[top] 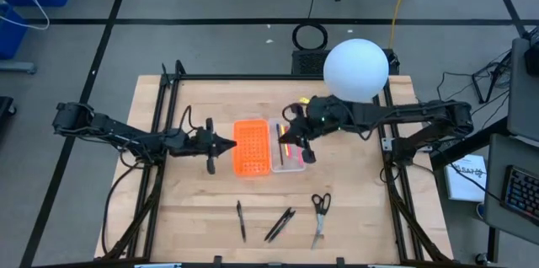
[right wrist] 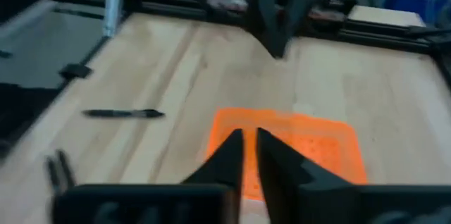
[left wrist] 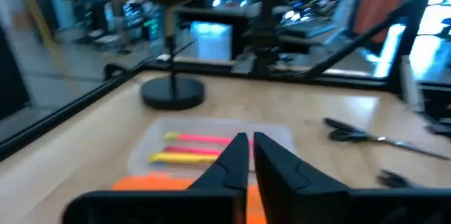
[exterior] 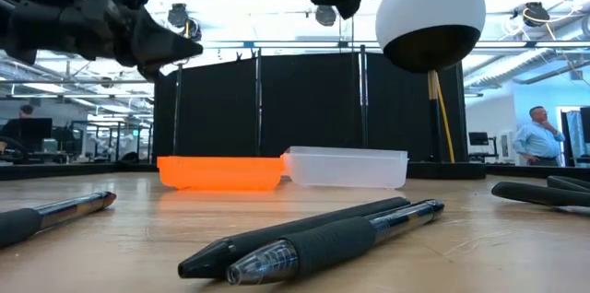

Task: Pick & place school supplies into a supply box
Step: Put the black scissors into the orange supply box

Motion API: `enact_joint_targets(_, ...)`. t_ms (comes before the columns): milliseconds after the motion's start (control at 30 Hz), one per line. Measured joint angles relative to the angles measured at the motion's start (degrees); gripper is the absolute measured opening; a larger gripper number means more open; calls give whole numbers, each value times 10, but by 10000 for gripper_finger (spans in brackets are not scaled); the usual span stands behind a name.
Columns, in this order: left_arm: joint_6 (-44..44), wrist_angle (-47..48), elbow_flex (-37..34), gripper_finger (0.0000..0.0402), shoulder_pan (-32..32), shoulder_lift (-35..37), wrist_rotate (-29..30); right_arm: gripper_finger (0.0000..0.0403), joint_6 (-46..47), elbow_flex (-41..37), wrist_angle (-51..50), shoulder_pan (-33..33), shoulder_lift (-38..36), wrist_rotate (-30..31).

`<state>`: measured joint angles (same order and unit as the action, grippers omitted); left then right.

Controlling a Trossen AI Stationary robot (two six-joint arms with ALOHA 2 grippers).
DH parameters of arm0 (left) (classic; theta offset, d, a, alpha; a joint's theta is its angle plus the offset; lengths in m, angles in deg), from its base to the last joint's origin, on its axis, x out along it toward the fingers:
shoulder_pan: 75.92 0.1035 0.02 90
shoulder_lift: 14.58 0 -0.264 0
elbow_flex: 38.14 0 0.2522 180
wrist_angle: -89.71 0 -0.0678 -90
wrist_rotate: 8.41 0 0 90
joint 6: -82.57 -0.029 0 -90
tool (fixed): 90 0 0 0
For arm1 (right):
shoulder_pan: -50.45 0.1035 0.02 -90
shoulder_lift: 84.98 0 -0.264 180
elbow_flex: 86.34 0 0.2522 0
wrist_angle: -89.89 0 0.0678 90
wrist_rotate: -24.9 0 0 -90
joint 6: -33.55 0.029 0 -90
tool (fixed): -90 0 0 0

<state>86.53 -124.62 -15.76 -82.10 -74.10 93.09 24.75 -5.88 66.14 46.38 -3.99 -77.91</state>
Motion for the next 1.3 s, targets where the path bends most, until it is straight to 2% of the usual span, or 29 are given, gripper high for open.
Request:
enact_joint_targets(100, 3, -16, 0, 7, -8, 0, -24, 10, -9, -18, 5, 30, 0, 37)
enact_joint_targets(233, 7, -26, 0, 5, -30, 5, -34, 10, -25, -69, 52, 60, -39, -13)
enact_joint_targets(333, -13, -27, 0, 6, -48, 15, -28, 2, -16, -124, 120, 65, -105, -22)
enact_joint_targets(500, -44, -17, 0, 5, -71, 45, 17, 1, 36, -240, 204, 66, -247, 39)
enact_joint_targets(600, -49, 0, 0, 5, -80, 62, 37, 1, 58, -324, 247, 66, -328, 54)
enact_joint_targets(767, -62, 29, 0, 9, -94, 75, 64, 1, 99, -459, 376, 66, -413, 55)
enact_joint_targets(867, -88, 22, -1, 4, -96, 75, 86, 0, 103, -526, 446, 66, -431, 55)
enact_joint_targets(1033, -111, 15, -1, 25, -96, 75, 96, 0, 103, -603, 517, 66, -435, 58)
enact_joint_targets(1200, -63, 25, -1, 34, -96, 73, 99, 0, 131, -653, 545, 65, -435, 121)
enact_joint_targets(1300, -60, 38, -1, 31, -96, 73, 113, 0, 129, -656, 506, 65, -432, 144)
